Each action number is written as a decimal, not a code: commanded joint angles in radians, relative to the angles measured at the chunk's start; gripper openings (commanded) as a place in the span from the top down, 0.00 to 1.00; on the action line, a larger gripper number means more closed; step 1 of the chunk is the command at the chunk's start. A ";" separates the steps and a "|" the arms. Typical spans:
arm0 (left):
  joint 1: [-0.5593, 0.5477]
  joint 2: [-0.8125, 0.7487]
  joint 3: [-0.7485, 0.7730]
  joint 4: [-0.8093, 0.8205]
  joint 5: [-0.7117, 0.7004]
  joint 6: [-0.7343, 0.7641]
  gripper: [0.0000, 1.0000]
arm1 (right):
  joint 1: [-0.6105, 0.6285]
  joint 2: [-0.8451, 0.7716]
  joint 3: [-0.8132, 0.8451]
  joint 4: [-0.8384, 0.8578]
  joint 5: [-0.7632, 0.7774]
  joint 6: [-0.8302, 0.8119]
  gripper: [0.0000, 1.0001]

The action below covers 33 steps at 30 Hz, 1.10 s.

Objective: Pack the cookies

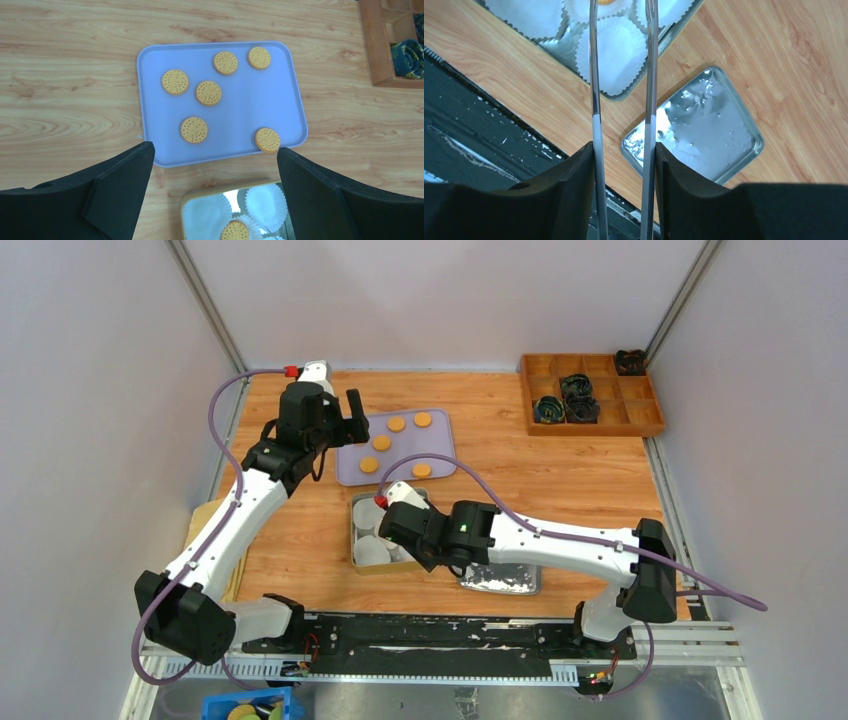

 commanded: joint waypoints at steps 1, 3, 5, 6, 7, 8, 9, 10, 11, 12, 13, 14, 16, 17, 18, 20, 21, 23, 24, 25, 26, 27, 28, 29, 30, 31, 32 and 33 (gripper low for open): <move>-0.005 -0.028 0.013 -0.002 -0.011 0.004 0.00 | -0.023 -0.016 0.042 0.009 0.096 0.003 0.55; -0.005 -0.035 0.026 0.000 -0.024 0.000 0.00 | -0.059 -0.018 0.051 0.027 0.093 -0.011 0.56; -0.005 -0.037 0.037 0.001 -0.034 0.003 0.00 | -0.096 -0.018 0.061 0.059 0.096 -0.036 0.57; -0.005 -0.035 0.044 -0.002 -0.034 0.004 0.00 | -0.113 -0.018 0.066 0.081 0.096 -0.046 0.57; -0.005 -0.031 0.051 -0.005 -0.034 0.005 0.00 | -0.133 -0.017 0.067 0.094 0.091 -0.058 0.57; -0.005 -0.029 0.054 -0.009 -0.032 0.006 0.00 | -0.156 -0.013 0.067 0.119 0.083 -0.068 0.57; -0.005 -0.029 0.055 -0.011 -0.029 0.006 0.00 | -0.177 -0.007 0.067 0.134 0.079 -0.076 0.58; -0.005 -0.029 0.054 -0.011 -0.028 0.006 0.00 | -0.204 0.000 0.064 0.151 0.073 -0.085 0.58; -0.005 -0.029 0.051 -0.010 -0.028 0.006 0.00 | -0.231 0.009 0.065 0.163 0.064 -0.091 0.58; -0.005 -0.030 0.048 -0.007 -0.028 0.006 0.00 | -0.257 0.021 0.067 0.179 0.044 -0.097 0.58; -0.005 -0.028 0.045 -0.006 -0.029 0.006 0.00 | -0.281 0.030 0.066 0.197 0.027 -0.106 0.59; -0.005 -0.029 0.042 -0.003 -0.031 0.006 0.00 | -0.300 0.040 0.067 0.213 0.016 -0.112 0.59; -0.005 -0.023 0.043 -0.002 -0.034 0.006 0.00 | -0.336 0.069 0.074 0.248 0.007 -0.136 0.58; -0.005 -0.018 0.042 0.001 -0.034 0.007 0.00 | -0.353 0.091 0.082 0.257 0.008 -0.147 0.57; -0.005 -0.012 0.042 0.003 -0.033 0.007 0.00 | -0.373 0.115 0.099 0.269 0.002 -0.161 0.57; -0.005 -0.002 0.043 0.008 -0.029 0.006 0.00 | -0.408 0.172 0.144 0.278 -0.013 -0.183 0.57; -0.005 0.003 0.044 0.009 -0.026 0.006 0.00 | -0.421 0.204 0.167 0.281 -0.015 -0.192 0.57; -0.005 0.013 0.043 0.014 -0.024 0.006 0.00 | -0.442 0.258 0.205 0.289 -0.012 -0.205 0.56; -0.005 0.016 0.044 0.013 -0.026 0.009 0.00 | -0.452 0.284 0.219 0.294 -0.011 -0.210 0.55; -0.005 0.019 0.047 0.012 -0.029 0.011 0.00 | -0.464 0.306 0.232 0.298 -0.011 -0.214 0.54; -0.005 0.022 0.049 0.011 -0.032 0.014 0.00 | -0.476 0.327 0.245 0.304 -0.010 -0.218 0.54; -0.005 0.023 0.051 0.011 -0.035 0.016 0.00 | -0.493 0.347 0.255 0.311 -0.011 -0.224 0.54; -0.005 0.025 0.052 0.013 -0.037 0.018 0.00 | -0.507 0.366 0.267 0.313 -0.014 -0.228 0.54; -0.005 0.027 0.053 0.013 -0.037 0.018 0.00 | -0.521 0.385 0.278 0.313 -0.018 -0.227 0.54; -0.005 0.029 0.054 0.014 -0.036 0.019 0.00 | -0.536 0.402 0.286 0.313 -0.030 -0.226 0.54; -0.005 0.030 0.055 0.016 -0.036 0.020 0.00 | -0.551 0.424 0.294 0.315 -0.042 -0.226 0.54; -0.005 0.032 0.055 0.017 -0.035 0.020 0.00 | -0.562 0.440 0.303 0.315 -0.048 -0.226 0.54; -0.005 0.036 0.057 0.018 -0.034 0.019 0.00 | -0.572 0.452 0.310 0.317 -0.051 -0.226 0.54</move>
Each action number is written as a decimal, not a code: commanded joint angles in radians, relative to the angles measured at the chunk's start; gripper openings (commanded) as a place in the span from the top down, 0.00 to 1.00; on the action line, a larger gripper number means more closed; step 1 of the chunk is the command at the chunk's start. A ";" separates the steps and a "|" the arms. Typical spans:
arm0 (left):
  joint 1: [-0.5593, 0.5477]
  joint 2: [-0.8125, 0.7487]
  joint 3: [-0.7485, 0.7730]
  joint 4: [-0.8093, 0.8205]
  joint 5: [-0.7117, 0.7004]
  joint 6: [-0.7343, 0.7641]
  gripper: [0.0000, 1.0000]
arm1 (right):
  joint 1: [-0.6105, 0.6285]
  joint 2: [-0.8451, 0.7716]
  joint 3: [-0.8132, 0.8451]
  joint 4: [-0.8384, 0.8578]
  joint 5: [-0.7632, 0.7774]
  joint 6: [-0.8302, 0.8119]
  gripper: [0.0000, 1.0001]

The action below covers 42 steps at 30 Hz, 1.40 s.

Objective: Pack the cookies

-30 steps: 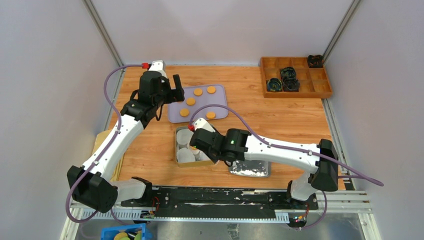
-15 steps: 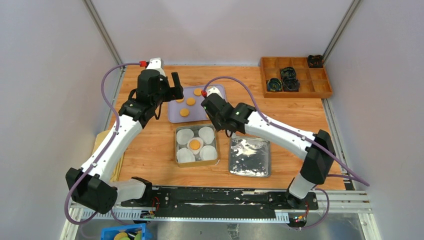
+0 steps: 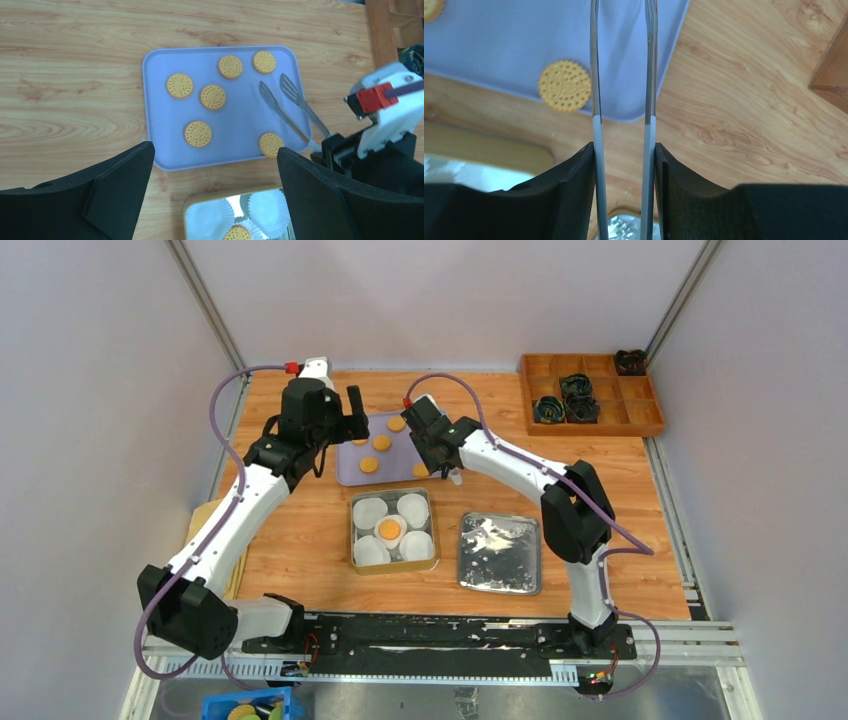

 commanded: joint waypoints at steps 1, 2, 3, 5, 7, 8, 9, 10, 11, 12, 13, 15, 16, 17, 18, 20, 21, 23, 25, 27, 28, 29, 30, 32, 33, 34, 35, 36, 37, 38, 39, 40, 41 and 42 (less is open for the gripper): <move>-0.005 0.012 0.031 0.023 -0.011 0.016 0.00 | -0.060 0.055 0.063 0.024 -0.027 -0.024 0.53; -0.005 0.017 0.032 0.023 -0.013 0.016 0.00 | -0.068 0.065 0.071 0.025 -0.045 -0.023 0.53; -0.005 0.020 0.034 0.023 -0.014 0.016 0.00 | -0.074 0.073 0.077 0.028 -0.053 -0.022 0.53; -0.005 0.024 0.037 0.024 -0.014 0.016 0.00 | -0.083 0.093 0.091 0.034 -0.062 -0.023 0.52; -0.005 0.028 0.039 0.026 -0.012 0.014 0.00 | -0.086 0.119 0.113 0.039 -0.066 -0.033 0.52; -0.005 0.029 0.037 0.027 -0.012 0.012 0.00 | -0.090 0.131 0.125 0.039 -0.068 -0.035 0.51; -0.005 0.030 0.037 0.028 -0.014 0.012 0.00 | -0.094 0.143 0.134 0.039 -0.075 -0.035 0.51; -0.005 0.032 0.037 0.026 -0.017 0.013 0.00 | -0.098 0.152 0.143 0.038 -0.090 -0.032 0.51; -0.005 0.031 0.037 0.024 -0.022 0.014 0.00 | -0.101 0.160 0.148 0.037 -0.109 -0.029 0.51; -0.005 0.031 0.037 0.022 -0.027 0.015 0.00 | -0.104 0.166 0.153 0.040 -0.134 -0.028 0.51; -0.005 0.031 0.036 0.022 -0.031 0.015 0.00 | -0.108 0.173 0.164 0.040 -0.151 -0.024 0.51; -0.005 0.033 0.034 0.022 -0.032 0.015 0.00 | -0.109 0.190 0.195 0.038 -0.164 -0.020 0.51; -0.005 0.035 0.034 0.022 -0.029 0.015 0.00 | -0.109 0.197 0.207 0.034 -0.147 -0.017 0.51; -0.005 0.035 0.034 0.022 -0.027 0.015 0.00 | -0.111 0.203 0.216 0.031 -0.139 -0.014 0.51; -0.005 0.032 0.034 0.021 -0.027 0.015 0.00 | -0.113 0.209 0.224 0.025 -0.131 -0.012 0.51; -0.005 0.029 0.033 0.021 -0.030 0.018 0.00 | -0.124 0.221 0.237 0.014 -0.127 -0.007 0.52; -0.005 0.027 0.031 0.023 -0.031 0.018 0.00 | -0.132 0.230 0.251 0.002 -0.130 -0.002 0.53; -0.005 0.027 0.030 0.028 -0.025 0.015 0.00 | -0.147 0.246 0.273 -0.015 -0.154 0.007 0.58; -0.005 0.030 0.028 0.029 -0.017 0.013 0.00 | -0.160 0.255 0.288 -0.029 -0.180 0.019 0.66; -0.005 0.031 0.029 0.028 -0.015 0.012 0.00 | -0.163 0.248 0.284 -0.031 -0.196 0.018 0.73; -0.005 0.032 0.029 0.028 -0.017 0.012 0.00 | -0.164 0.241 0.278 -0.029 -0.201 0.019 0.77; -0.005 0.032 0.028 0.027 -0.017 0.013 0.00 | -0.164 0.231 0.273 -0.029 -0.209 0.019 0.80; -0.005 0.031 0.028 0.028 -0.017 0.013 0.00 | -0.164 0.217 0.264 -0.029 -0.216 0.020 0.81; -0.005 0.030 0.029 0.030 -0.014 0.011 0.00 | -0.160 0.172 0.241 -0.029 -0.217 0.020 0.84; -0.005 0.028 0.028 0.030 -0.011 0.011 0.00 | -0.158 0.149 0.224 -0.026 -0.217 0.019 0.85; -0.005 0.027 0.028 0.031 -0.010 0.009 0.00 | -0.155 0.127 0.202 -0.026 -0.219 0.017 0.86; -0.005 0.027 0.028 0.029 -0.009 0.009 0.00 | -0.152 0.099 0.192 -0.026 -0.220 0.016 0.87; -0.005 0.025 0.029 0.029 -0.009 0.009 0.00 | -0.148 0.070 0.165 -0.026 -0.221 0.015 0.87; -0.005 0.025 0.029 0.029 -0.012 0.009 0.00 | -0.143 0.034 0.143 -0.025 -0.221 0.015 0.88; -0.005 0.023 0.031 0.029 -0.016 0.009 0.00 | -0.134 -0.006 0.118 -0.026 -0.222 0.014 0.88; -0.005 0.021 0.032 0.027 -0.023 0.009 0.00 | -0.124 -0.048 0.087 -0.022 -0.219 0.014 0.88; -0.005 0.018 0.033 0.026 -0.031 0.010 0.00 | -0.111 -0.094 0.055 -0.019 -0.210 0.014 0.88; -0.005 0.014 0.036 0.024 -0.041 0.010 0.00 | -0.096 -0.137 0.021 -0.014 -0.201 0.015 0.88; -0.005 0.011 0.040 0.022 -0.054 0.009 0.00 | -0.082 -0.185 -0.012 -0.011 -0.192 0.016 0.88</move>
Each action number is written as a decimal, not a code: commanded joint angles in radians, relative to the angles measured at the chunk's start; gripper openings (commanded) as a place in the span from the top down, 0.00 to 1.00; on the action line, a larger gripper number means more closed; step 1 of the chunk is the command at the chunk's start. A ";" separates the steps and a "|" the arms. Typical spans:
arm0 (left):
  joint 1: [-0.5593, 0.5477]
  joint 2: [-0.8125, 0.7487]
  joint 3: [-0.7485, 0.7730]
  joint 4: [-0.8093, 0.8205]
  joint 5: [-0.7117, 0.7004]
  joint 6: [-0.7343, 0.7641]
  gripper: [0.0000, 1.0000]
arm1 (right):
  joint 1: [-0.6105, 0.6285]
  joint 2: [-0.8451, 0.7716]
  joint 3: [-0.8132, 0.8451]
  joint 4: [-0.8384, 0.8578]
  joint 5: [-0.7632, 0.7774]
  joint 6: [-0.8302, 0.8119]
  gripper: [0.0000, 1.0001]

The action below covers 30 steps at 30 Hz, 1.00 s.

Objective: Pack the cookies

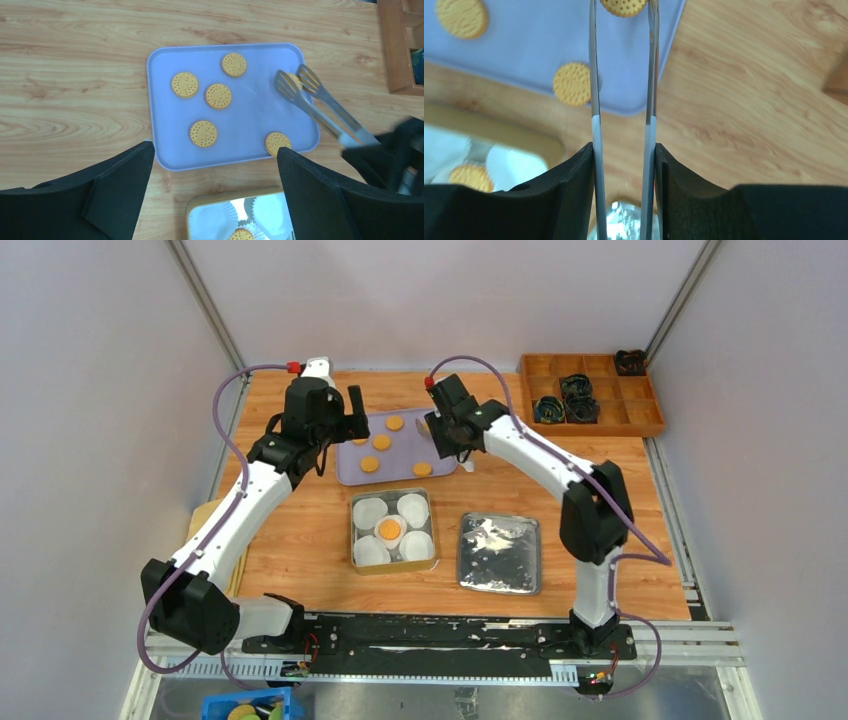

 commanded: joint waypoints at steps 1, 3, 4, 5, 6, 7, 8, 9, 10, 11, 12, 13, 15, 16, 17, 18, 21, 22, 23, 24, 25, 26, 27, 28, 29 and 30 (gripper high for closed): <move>-0.005 -0.016 0.044 0.010 -0.052 0.005 0.00 | 0.073 -0.250 -0.116 0.003 0.028 0.008 0.88; -0.005 -0.012 0.075 -0.014 -0.084 0.004 0.00 | 0.108 -0.341 -0.174 0.000 0.038 0.016 0.89; -0.005 -0.006 0.098 -0.030 -0.101 0.003 0.00 | 0.128 -0.385 -0.204 -0.004 0.043 0.020 0.88; -0.005 -0.003 0.118 -0.046 -0.123 0.002 0.00 | 0.150 -0.425 -0.231 -0.009 0.048 0.025 0.89; -0.005 -0.001 0.136 -0.062 -0.137 0.001 0.00 | 0.170 -0.463 -0.256 -0.018 0.047 0.030 0.89; -0.005 -0.001 0.149 -0.075 -0.158 -0.003 0.00 | 0.194 -0.497 -0.279 -0.029 0.046 0.033 0.88; -0.003 -0.002 0.154 -0.082 -0.176 -0.010 0.00 | 0.218 -0.530 -0.297 -0.040 0.047 0.035 0.88; 0.000 -0.003 0.158 -0.089 -0.187 -0.014 0.00 | 0.245 -0.557 -0.315 -0.051 0.045 0.039 0.88; 0.004 -0.005 0.162 -0.097 -0.197 -0.019 0.00 | 0.274 -0.584 -0.334 -0.062 0.040 0.043 0.88; 0.011 -0.005 0.172 -0.111 -0.203 -0.028 0.00 | 0.302 -0.612 -0.350 -0.073 0.032 0.050 0.89; 0.019 -0.002 0.178 -0.129 -0.202 -0.042 0.00 | 0.331 -0.627 -0.367 -0.081 0.025 0.063 0.89; 0.027 -0.003 0.182 -0.141 -0.192 -0.057 0.00 | 0.357 -0.642 -0.384 -0.089 0.011 0.073 0.89; 0.037 -0.014 0.177 -0.151 -0.173 -0.080 0.00 | 0.418 -0.658 -0.426 -0.098 0.000 0.095 0.88; 0.038 -0.023 0.170 -0.145 -0.169 -0.082 0.00 | 0.446 -0.664 -0.440 -0.102 -0.002 0.106 0.88; 0.038 -0.032 0.163 -0.145 -0.173 -0.087 0.00 | 0.482 -0.666 -0.452 -0.102 -0.003 0.113 0.88; 0.038 -0.040 0.161 -0.146 -0.185 -0.087 0.00 | 0.506 -0.665 -0.458 -0.109 -0.002 0.119 0.88; 0.052 -0.048 0.174 -0.181 -0.202 -0.092 0.00 | 0.557 -0.655 -0.460 -0.125 0.006 0.129 0.88; 0.058 -0.050 0.181 -0.190 -0.193 -0.093 0.00 | 0.572 -0.651 -0.460 -0.128 0.002 0.128 0.88; 0.061 -0.052 0.184 -0.195 -0.188 -0.096 0.00 | 0.585 -0.645 -0.458 -0.130 -0.002 0.129 0.88; 0.061 -0.058 0.181 -0.196 -0.182 -0.098 0.00 | 0.597 -0.637 -0.457 -0.132 -0.007 0.130 0.88; 0.061 -0.065 0.173 -0.193 -0.174 -0.102 0.00 | 0.609 -0.626 -0.457 -0.133 -0.011 0.129 0.88; 0.062 -0.073 0.165 -0.190 -0.167 -0.106 0.00 | 0.619 -0.614 -0.454 -0.134 -0.013 0.131 0.88; 0.061 -0.081 0.156 -0.186 -0.160 -0.108 0.00 | 0.629 -0.602 -0.453 -0.135 -0.014 0.132 0.88; 0.061 -0.087 0.146 -0.181 -0.148 -0.107 0.00 | 0.637 -0.589 -0.450 -0.135 -0.018 0.134 0.88; 0.061 -0.093 0.138 -0.177 -0.142 -0.104 0.00 | 0.645 -0.577 -0.446 -0.133 -0.019 0.134 0.88; 0.061 -0.099 0.132 -0.176 -0.139 -0.103 0.00 | 0.650 -0.565 -0.441 -0.128 -0.021 0.133 0.87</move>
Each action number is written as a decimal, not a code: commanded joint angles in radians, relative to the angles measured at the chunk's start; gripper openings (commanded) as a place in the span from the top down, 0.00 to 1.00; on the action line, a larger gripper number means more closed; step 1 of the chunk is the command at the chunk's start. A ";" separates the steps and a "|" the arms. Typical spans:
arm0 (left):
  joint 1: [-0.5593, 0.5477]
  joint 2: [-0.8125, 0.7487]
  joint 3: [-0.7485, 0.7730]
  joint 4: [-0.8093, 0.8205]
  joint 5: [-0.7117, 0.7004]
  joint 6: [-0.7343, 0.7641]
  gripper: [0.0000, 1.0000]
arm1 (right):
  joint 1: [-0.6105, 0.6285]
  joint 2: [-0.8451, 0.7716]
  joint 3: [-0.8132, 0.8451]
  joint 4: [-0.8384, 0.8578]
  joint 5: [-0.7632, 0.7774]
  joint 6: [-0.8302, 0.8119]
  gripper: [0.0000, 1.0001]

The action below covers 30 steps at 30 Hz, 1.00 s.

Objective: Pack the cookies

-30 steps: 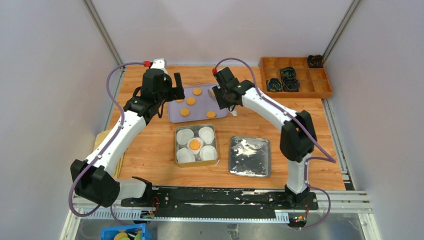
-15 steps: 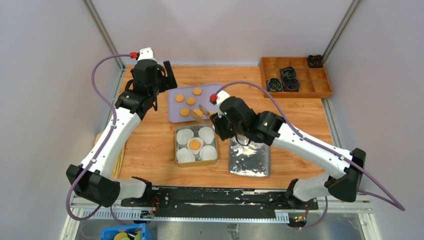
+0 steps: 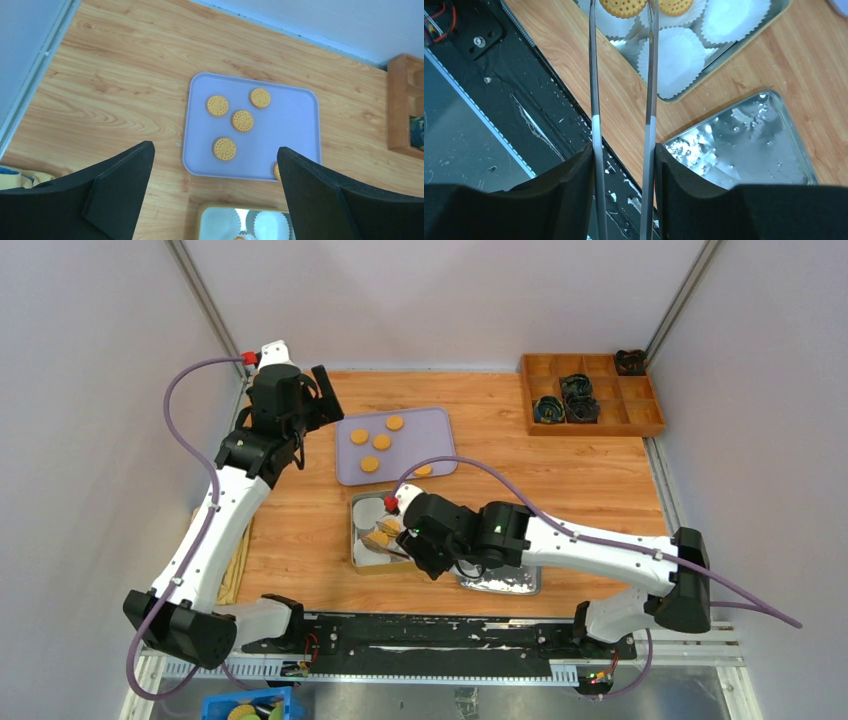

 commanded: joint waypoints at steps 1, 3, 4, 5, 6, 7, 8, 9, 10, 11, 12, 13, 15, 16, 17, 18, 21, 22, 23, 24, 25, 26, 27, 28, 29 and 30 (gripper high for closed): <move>0.005 -0.046 -0.031 0.000 0.021 -0.015 0.00 | 0.040 0.062 0.025 -0.003 -0.019 0.016 0.87; 0.004 -0.054 -0.039 0.001 0.021 -0.012 0.00 | 0.046 0.088 0.038 0.005 -0.030 0.011 0.87; 0.004 -0.059 -0.042 0.003 0.022 -0.010 0.00 | 0.049 0.105 0.045 0.008 -0.034 0.008 0.87; 0.004 -0.063 -0.045 0.003 0.022 -0.008 0.00 | 0.054 0.119 0.057 0.009 -0.036 0.005 0.87; 0.005 -0.067 -0.050 0.005 0.024 -0.004 0.00 | 0.060 0.133 0.068 0.009 -0.033 0.003 0.87; 0.005 -0.070 -0.051 0.006 0.025 -0.002 0.00 | 0.066 0.146 0.078 0.010 -0.032 0.001 0.87; 0.005 -0.072 -0.053 0.007 0.027 0.000 0.00 | 0.070 0.156 0.085 0.010 -0.029 -0.002 0.87; 0.005 -0.075 -0.056 0.008 0.028 0.004 0.00 | 0.073 0.165 0.090 0.009 -0.025 -0.004 0.87; 0.004 -0.078 -0.061 0.013 0.030 0.006 0.00 | 0.076 0.172 0.093 0.008 -0.020 -0.006 0.87; 0.004 -0.082 -0.065 0.017 0.032 0.008 0.00 | 0.078 0.178 0.096 0.007 -0.012 -0.007 0.87; 0.004 -0.085 -0.069 0.021 0.034 0.011 0.00 | 0.079 0.182 0.099 0.007 -0.007 -0.009 0.87; 0.004 -0.086 -0.071 0.024 0.035 0.014 0.00 | 0.079 0.187 0.106 0.006 -0.006 -0.012 0.87; 0.004 -0.087 -0.074 0.025 0.035 0.013 0.00 | 0.079 0.197 0.120 0.004 -0.004 -0.019 0.85; 0.005 -0.085 -0.076 0.026 0.038 0.014 0.00 | 0.079 0.203 0.126 0.001 0.002 -0.020 0.83; 0.004 -0.085 -0.076 0.029 0.040 0.016 0.00 | 0.079 0.208 0.128 -0.003 0.010 -0.020 0.83; 0.005 -0.085 -0.077 0.028 0.042 0.017 0.00 | 0.079 0.213 0.130 -0.008 0.019 -0.020 0.82; 0.004 -0.091 -0.084 0.038 0.052 0.030 0.00 | 0.079 0.224 0.123 -0.019 0.052 -0.019 0.79; 0.005 -0.093 -0.088 0.044 0.058 0.033 0.00 | 0.079 0.229 0.118 -0.019 0.066 -0.020 0.77; 0.004 -0.095 -0.092 0.050 0.063 0.034 0.00 | 0.079 0.233 0.114 -0.020 0.077 -0.019 0.75; 0.006 -0.097 -0.095 0.054 0.067 0.035 0.00 | 0.079 0.237 0.112 -0.020 0.085 -0.018 0.74; 0.005 -0.097 -0.096 0.057 0.073 0.033 0.00 | 0.079 0.241 0.112 -0.021 0.086 -0.019 0.74; 0.006 -0.096 -0.095 0.057 0.073 0.033 0.00 | 0.079 0.242 0.113 -0.021 0.085 -0.017 0.73; 0.005 -0.095 -0.091 0.056 0.073 0.034 0.00 | 0.079 0.241 0.113 -0.021 0.084 -0.016 0.73; 0.005 -0.093 -0.090 0.055 0.072 0.035 0.00 | 0.079 0.239 0.115 -0.021 0.082 -0.014 0.72; 0.004 -0.092 -0.089 0.055 0.072 0.036 0.00 | 0.079 0.236 0.115 -0.021 0.083 -0.013 0.70; 0.004 -0.092 -0.088 0.055 0.074 0.036 0.00 | 0.079 0.230 0.114 -0.019 0.082 -0.014 0.67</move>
